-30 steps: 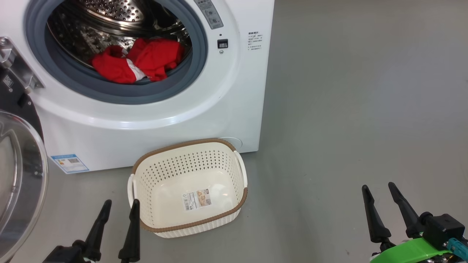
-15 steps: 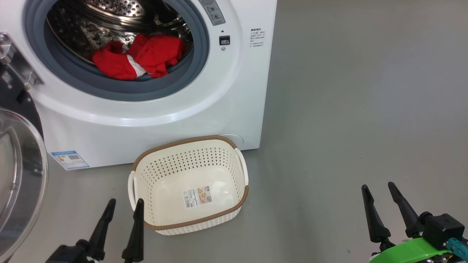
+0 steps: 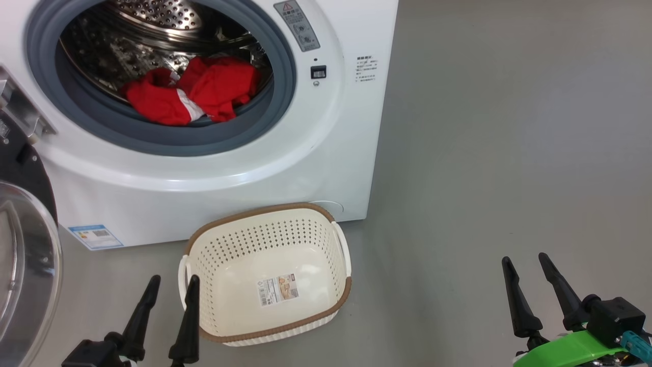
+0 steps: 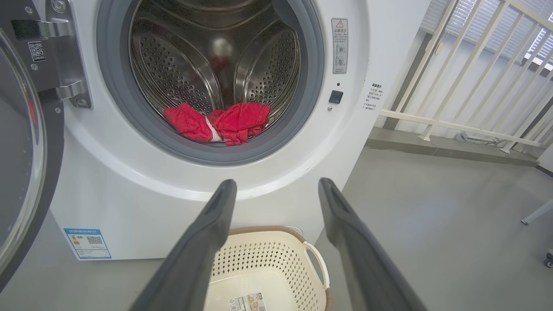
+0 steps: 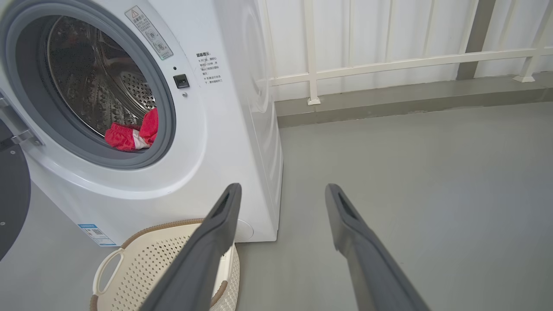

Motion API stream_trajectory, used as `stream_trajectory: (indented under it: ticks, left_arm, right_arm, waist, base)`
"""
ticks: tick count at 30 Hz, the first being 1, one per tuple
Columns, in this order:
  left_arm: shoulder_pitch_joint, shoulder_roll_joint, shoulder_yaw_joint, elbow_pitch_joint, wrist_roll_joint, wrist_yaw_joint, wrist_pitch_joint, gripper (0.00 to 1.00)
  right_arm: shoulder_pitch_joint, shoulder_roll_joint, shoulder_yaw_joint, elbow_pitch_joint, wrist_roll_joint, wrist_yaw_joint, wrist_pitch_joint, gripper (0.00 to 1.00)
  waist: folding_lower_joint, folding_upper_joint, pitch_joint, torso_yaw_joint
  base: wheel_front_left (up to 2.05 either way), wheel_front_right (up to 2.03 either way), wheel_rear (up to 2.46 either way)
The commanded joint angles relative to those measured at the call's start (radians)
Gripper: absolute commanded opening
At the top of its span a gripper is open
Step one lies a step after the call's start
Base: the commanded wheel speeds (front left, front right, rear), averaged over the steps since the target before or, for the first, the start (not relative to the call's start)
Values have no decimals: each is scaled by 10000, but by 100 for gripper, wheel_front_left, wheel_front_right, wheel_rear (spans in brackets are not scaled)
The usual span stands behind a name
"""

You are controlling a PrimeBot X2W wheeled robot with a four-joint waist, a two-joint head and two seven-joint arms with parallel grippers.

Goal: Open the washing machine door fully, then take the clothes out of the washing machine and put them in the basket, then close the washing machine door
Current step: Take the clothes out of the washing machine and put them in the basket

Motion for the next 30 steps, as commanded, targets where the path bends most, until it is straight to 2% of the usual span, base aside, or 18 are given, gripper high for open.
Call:
stream_trajectory:
  ticks: [1, 23, 30]
  left_arm:
    - [-356, 200, 345, -242, -50, -54, -51, 100]
    - [-413, 298, 129, -4, -6, -54, -51, 100]
    - [-1220, 322, 77, 615, 317, -54, -51, 100]
  right_arm:
    - [-235, -83, 255, -265, -2, 73, -92, 100]
    - [-281, -34, 356, -259, 17, 73, -92, 100]
    - [-454, -6, 436, -317, 33, 73, -92, 100]
  waist:
    - [0, 0, 10, 7]
    - [0, 0, 121, 49]
    - [0, 0, 548, -10]
  base:
    - [75, -75, 0]
    - [11, -11, 0]
    - [0, 0, 0]
